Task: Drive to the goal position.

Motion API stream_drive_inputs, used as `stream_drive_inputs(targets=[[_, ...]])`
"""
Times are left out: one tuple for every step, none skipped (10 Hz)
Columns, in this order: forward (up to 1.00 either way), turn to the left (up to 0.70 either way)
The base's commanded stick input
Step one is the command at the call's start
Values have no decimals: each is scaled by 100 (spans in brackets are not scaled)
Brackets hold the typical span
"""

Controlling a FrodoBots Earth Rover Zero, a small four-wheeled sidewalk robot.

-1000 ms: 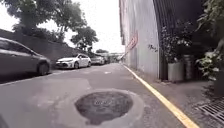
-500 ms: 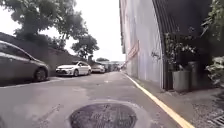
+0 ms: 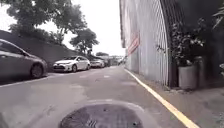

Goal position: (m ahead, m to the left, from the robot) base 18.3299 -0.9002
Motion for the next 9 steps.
stream_drive_inputs(targets=[[45, 0], [45, 0], [45, 0], [45, 0], [45, 0], [45, 0], [45, 0], [45, 0], [45, 0]])
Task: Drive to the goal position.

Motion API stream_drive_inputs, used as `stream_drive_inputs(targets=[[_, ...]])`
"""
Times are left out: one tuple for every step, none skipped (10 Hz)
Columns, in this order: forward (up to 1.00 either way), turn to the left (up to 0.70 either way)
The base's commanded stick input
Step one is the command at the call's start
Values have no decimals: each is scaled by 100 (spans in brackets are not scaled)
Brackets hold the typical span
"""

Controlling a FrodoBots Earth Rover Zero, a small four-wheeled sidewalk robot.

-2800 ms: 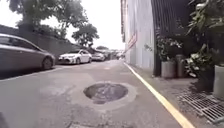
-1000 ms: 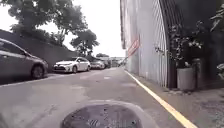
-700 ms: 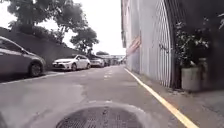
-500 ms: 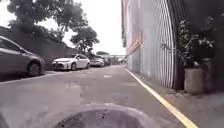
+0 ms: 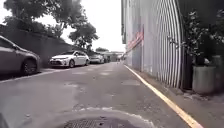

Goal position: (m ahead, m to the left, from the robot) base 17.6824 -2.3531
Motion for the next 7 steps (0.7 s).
stream_drive_inputs(targets=[[45, 0], [45, 0], [45, 0], [45, 0], [45, 0], [45, 0], [45, 0]])
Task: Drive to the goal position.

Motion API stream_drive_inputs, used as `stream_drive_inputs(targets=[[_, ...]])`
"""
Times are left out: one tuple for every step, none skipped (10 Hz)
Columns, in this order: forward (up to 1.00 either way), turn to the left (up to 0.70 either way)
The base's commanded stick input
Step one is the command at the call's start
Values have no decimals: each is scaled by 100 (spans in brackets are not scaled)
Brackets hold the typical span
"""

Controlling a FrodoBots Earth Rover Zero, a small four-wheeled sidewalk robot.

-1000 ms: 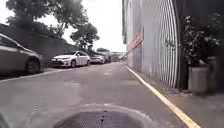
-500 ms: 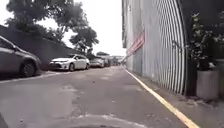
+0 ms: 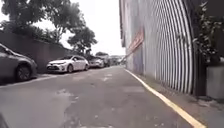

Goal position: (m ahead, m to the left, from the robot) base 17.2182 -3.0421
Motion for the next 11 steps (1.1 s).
stream_drive_inputs(targets=[[45, 0], [45, 0], [45, 0], [45, 0], [45, 0], [45, 0], [45, 0], [45, 0], [45, 0], [45, 0], [45, 0]])
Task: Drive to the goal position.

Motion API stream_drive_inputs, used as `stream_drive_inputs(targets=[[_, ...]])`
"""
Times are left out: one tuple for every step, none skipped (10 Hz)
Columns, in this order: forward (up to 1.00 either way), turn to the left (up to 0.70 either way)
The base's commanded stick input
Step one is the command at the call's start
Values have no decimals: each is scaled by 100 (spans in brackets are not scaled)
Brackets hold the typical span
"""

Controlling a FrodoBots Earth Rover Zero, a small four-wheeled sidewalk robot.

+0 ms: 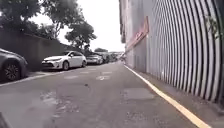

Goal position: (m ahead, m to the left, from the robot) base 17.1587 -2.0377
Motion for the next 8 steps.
stream_drive_inputs(targets=[[45, 0], [45, 0], [45, 0], [45, 0], [45, 0], [45, 0], [45, 0], [45, 0]])
